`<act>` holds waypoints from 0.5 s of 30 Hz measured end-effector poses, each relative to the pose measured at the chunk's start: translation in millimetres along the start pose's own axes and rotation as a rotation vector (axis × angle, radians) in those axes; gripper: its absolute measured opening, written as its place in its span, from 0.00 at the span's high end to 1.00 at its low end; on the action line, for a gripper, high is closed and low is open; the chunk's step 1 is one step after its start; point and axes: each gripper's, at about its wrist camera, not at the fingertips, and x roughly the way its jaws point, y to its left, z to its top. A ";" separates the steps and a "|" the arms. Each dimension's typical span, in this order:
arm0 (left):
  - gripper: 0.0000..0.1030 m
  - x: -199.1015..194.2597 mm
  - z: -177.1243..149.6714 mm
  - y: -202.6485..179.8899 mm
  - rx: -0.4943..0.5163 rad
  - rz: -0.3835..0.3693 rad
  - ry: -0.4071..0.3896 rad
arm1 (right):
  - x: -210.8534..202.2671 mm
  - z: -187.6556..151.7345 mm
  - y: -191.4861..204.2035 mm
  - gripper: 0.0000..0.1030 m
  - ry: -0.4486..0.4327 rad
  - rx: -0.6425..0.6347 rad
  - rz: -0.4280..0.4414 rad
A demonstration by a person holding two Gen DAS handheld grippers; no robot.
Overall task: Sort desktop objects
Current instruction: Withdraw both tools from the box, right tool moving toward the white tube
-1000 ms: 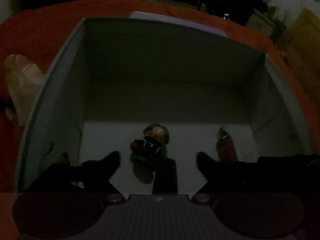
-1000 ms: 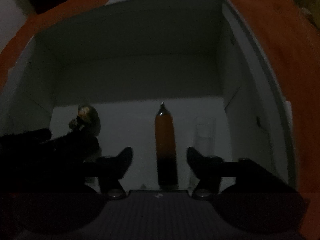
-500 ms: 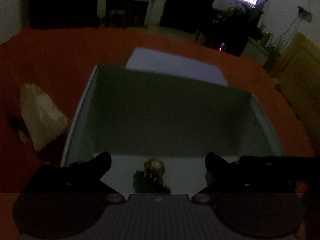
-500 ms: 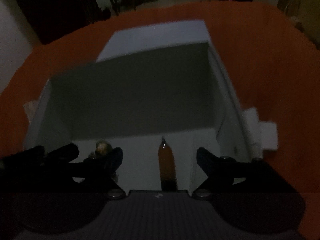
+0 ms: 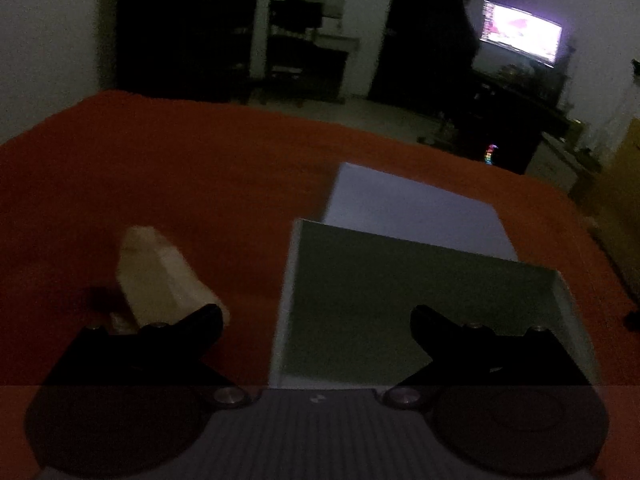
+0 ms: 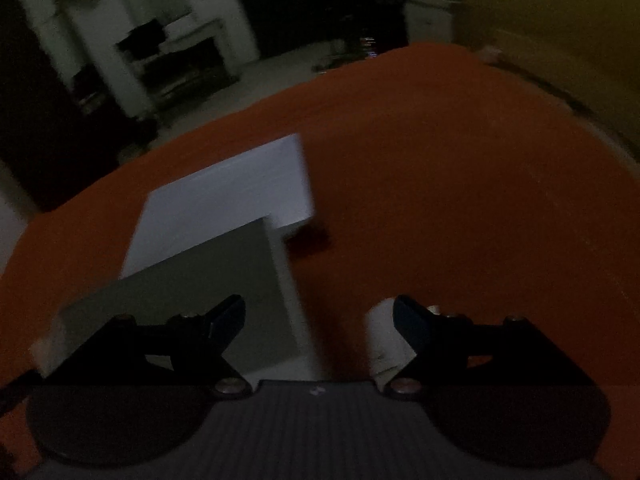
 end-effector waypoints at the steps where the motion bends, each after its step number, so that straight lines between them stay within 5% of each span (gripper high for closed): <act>1: 0.00 2.2 1.8 5.7 -0.013 0.013 0.002 | 4.8 1.4 -6.2 0.18 0.004 0.011 -0.019; 15: 0.01 47.7 -7.0 77.9 -0.192 0.202 0.118 | 78.0 -11.5 -53.1 0.25 0.214 0.081 -0.125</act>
